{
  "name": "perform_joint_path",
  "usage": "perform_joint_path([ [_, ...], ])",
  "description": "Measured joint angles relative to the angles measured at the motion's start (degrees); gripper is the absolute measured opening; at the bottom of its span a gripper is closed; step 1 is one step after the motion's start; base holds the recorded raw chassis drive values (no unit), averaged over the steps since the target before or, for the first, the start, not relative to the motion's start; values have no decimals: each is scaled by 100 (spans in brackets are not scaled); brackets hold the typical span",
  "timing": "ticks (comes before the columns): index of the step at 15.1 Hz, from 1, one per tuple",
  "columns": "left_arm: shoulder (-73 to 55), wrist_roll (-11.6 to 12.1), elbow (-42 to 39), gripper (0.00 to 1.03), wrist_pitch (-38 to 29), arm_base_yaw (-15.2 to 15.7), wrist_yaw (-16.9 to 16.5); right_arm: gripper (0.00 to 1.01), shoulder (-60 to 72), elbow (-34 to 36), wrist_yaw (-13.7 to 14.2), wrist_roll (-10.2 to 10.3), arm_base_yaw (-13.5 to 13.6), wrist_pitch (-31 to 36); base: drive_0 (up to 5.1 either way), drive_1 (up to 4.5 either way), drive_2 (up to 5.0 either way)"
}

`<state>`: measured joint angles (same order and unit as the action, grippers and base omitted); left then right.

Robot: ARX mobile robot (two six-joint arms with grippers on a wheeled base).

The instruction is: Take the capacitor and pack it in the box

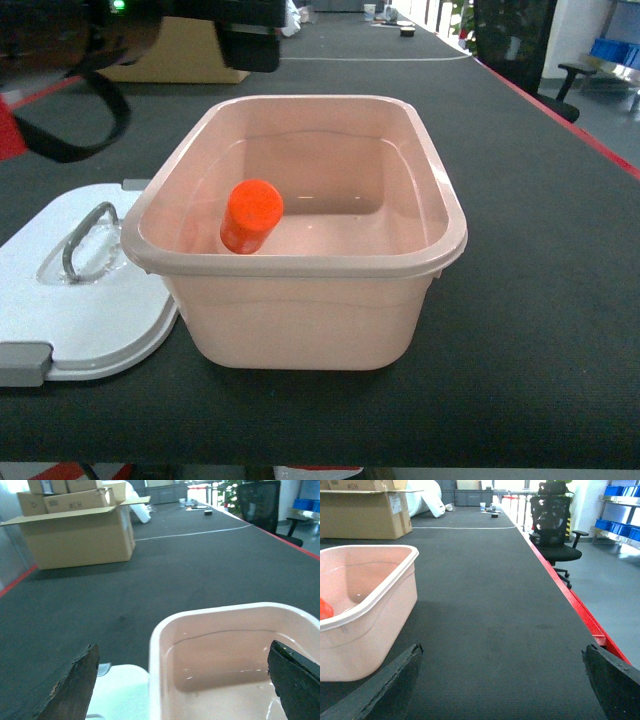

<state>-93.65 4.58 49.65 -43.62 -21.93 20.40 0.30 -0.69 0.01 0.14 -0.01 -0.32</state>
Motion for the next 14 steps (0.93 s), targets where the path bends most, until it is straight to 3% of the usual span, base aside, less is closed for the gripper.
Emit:
perform_joint_path([
  [2,675,-4,-669,98,70,610,-57,98,0,0,0,0,0,0,0,0,0],
  [6,1425,-109,-1825,98,-76,2520,-748,98,2,0,0,0,0,2,0,0,0],
  [7,1213,-181,-1873,98,-184,2673,-929,98,2,0,0,0,0,0,0,0,0],
  [9,667,-310,-1851,98,-446,2579,-1172,98,0,0,0,0,0,0,0,0,0],
  [14,-501,-313,-1263,98,-752,2452,-1272,98,0,0,0,0,0,0,0,0,0],
])
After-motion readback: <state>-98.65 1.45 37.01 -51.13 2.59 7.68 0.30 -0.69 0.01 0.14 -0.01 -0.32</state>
